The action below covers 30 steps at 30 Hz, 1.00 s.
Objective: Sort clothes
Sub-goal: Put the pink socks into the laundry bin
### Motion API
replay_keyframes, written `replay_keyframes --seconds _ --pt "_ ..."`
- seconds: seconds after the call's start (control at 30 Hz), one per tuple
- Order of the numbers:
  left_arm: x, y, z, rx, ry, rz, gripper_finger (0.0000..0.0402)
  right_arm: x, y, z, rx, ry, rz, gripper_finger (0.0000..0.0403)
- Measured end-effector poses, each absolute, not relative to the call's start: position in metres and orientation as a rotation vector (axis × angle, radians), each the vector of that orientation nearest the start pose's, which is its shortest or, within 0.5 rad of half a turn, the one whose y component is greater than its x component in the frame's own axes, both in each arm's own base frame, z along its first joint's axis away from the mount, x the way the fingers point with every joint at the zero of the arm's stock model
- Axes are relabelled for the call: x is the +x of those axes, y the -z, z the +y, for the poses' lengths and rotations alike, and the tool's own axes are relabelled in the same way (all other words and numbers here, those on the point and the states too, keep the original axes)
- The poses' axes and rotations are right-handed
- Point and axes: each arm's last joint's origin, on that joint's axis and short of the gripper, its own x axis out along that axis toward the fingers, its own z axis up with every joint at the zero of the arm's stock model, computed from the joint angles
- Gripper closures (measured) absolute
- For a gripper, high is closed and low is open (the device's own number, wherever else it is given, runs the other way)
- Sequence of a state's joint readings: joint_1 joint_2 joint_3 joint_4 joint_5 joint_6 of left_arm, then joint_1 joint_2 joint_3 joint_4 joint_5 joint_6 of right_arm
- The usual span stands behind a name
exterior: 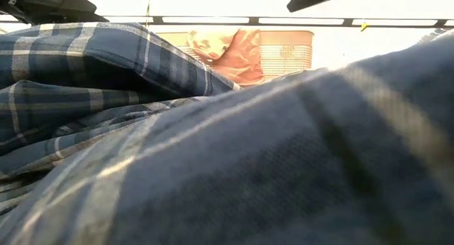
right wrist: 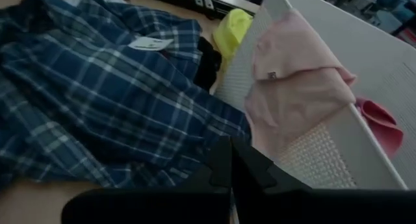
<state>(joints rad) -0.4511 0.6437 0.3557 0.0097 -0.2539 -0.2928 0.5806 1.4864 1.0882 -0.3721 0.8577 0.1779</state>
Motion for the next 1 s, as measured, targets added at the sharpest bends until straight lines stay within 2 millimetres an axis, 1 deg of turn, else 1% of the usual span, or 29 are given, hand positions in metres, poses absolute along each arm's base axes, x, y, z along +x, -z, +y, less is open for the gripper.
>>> replay_keyframes --seconds 0.13,0.2,0.33,0.47,0.73,1.0 --pt "0.141 -0.225 -0.060 -0.198 0.152 0.275 0.0277 0.275 -0.267 0.143 -0.337 0.337 0.560 0.0403" --pt "0.141 -0.225 -0.060 -0.200 0.153 0.268 0.0277 0.277 -0.267 0.139 -0.368 0.340 0.571 0.0403" --pt "0.141 -0.226 -0.060 -0.202 0.154 0.265 0.0277 0.281 -0.266 0.130 -0.500 0.318 0.609 0.0403" --pt "0.141 -0.226 -0.060 -0.202 0.154 0.265 0.0277 0.286 -0.266 0.122 -0.662 0.235 0.662 0.0403" --pt "0.141 -0.226 -0.060 -0.201 0.149 0.265 0.0277 0.291 -0.264 0.106 -0.893 0.162 0.739 0.0402" --pt "0.141 -0.226 -0.059 -0.197 0.118 0.259 0.0277 0.296 -0.264 0.094 -1.004 0.131 0.779 0.0401"
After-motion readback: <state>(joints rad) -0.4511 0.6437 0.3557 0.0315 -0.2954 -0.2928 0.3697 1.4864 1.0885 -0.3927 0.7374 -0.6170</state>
